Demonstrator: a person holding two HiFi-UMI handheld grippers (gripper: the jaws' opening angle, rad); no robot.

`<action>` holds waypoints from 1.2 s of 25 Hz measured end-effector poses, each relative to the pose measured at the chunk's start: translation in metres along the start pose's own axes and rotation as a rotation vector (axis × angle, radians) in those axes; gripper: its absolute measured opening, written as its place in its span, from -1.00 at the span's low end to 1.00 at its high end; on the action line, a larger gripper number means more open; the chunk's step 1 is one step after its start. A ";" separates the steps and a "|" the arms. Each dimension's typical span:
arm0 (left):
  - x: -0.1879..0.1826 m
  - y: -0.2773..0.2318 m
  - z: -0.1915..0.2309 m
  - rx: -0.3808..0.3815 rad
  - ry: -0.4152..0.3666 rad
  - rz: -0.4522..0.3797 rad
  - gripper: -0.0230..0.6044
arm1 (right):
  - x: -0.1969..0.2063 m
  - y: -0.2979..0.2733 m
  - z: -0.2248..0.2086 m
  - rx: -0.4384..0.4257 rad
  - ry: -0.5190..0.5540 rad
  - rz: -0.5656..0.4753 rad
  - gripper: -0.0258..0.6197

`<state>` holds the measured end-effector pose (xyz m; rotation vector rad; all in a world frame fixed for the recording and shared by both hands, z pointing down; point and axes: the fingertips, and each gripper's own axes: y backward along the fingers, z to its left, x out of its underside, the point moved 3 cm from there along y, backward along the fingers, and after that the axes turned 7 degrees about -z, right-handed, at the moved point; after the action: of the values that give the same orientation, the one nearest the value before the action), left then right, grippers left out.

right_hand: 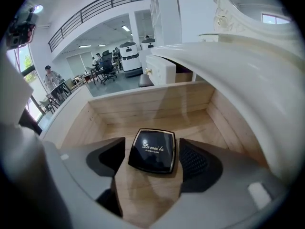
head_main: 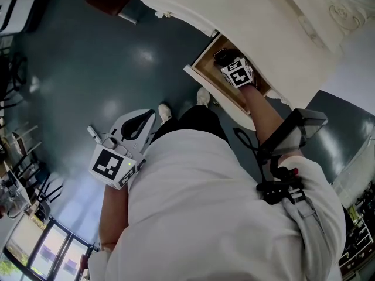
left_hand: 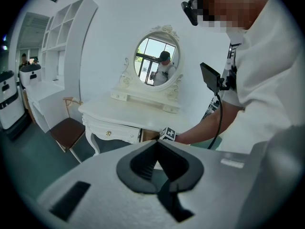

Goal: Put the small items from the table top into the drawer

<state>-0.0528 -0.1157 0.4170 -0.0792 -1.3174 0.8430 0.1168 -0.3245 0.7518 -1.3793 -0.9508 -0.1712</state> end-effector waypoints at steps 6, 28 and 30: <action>0.000 0.017 0.000 0.046 -0.033 -0.026 -0.92 | -0.002 0.021 0.017 0.025 -0.008 0.003 0.05; 0.039 0.105 0.010 0.333 -0.184 -0.115 -0.92 | -0.019 0.161 0.159 0.334 -0.177 -0.123 -0.92; 0.049 0.116 0.014 0.350 -0.186 -0.107 -0.92 | -0.025 0.170 0.182 0.347 -0.166 -0.138 -0.92</action>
<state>-0.1226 -0.0103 0.4028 0.3498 -1.3146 0.9949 0.1202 -0.1336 0.5901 -1.0202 -1.1559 0.0066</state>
